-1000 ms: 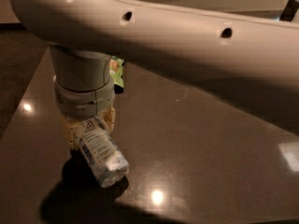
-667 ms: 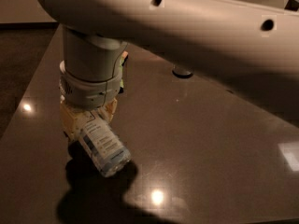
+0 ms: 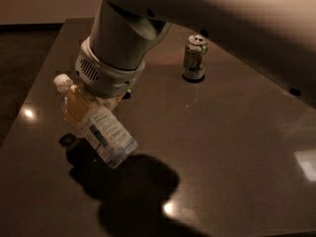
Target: Place blue plastic bottle upright
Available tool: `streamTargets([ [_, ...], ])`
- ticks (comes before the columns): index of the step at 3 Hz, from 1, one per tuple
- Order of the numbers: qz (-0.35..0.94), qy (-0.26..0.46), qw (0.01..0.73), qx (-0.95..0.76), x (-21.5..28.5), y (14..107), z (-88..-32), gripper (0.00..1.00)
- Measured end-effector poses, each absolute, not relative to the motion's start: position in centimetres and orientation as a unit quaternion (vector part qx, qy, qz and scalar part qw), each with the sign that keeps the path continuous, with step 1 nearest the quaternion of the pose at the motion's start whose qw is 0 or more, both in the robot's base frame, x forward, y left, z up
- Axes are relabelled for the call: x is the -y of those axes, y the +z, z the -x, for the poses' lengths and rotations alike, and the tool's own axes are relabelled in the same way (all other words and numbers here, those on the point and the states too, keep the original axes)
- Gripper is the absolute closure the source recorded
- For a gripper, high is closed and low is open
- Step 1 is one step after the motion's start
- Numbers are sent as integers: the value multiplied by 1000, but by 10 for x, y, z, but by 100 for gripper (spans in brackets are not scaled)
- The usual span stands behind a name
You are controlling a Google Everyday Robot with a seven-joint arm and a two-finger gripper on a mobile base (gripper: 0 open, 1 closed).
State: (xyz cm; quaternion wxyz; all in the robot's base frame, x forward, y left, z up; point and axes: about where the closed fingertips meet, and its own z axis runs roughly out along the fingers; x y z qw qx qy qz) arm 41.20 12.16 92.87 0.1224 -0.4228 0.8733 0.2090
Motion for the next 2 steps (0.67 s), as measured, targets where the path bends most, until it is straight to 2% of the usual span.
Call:
streamTargets([
  [2, 474, 243, 207, -820, -113, 958, -420, 100],
])
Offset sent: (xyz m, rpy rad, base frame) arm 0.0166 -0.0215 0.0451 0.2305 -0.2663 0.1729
